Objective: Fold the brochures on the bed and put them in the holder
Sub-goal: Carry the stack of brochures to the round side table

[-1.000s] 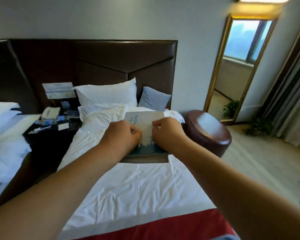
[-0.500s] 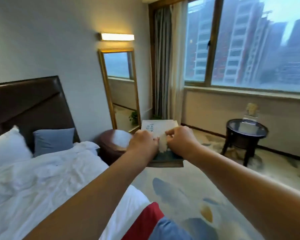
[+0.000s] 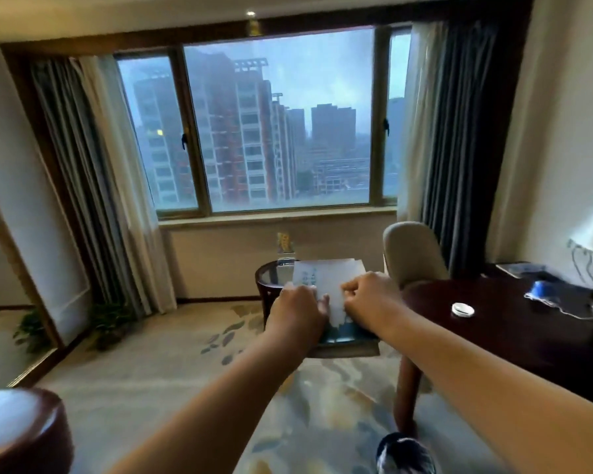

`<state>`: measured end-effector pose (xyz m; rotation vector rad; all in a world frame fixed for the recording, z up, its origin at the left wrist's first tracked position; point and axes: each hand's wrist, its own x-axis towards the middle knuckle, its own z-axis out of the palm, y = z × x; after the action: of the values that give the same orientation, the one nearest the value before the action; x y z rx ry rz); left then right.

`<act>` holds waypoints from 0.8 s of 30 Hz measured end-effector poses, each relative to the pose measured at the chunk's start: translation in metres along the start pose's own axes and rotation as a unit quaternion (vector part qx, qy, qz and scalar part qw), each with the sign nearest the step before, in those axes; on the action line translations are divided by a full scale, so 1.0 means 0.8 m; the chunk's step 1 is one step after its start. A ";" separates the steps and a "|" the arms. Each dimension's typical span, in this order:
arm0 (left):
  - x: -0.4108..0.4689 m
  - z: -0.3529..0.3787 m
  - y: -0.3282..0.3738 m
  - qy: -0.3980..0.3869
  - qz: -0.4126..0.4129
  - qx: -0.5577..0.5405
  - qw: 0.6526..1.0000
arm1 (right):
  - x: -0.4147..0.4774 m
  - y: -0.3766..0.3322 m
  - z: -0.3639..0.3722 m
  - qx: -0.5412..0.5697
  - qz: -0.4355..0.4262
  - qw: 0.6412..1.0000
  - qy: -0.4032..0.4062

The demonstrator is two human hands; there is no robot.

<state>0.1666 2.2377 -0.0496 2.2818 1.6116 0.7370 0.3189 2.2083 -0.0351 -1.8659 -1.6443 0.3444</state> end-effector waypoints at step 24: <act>0.539 0.107 -0.094 0.001 -0.012 -0.016 1.000 | 0.553 0.091 0.095 0.044 0.008 0.999 -0.008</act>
<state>0.2640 2.6729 -0.0461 2.2369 1.6126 0.7535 0.4180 2.6522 -0.0483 -1.8159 -1.6002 0.4327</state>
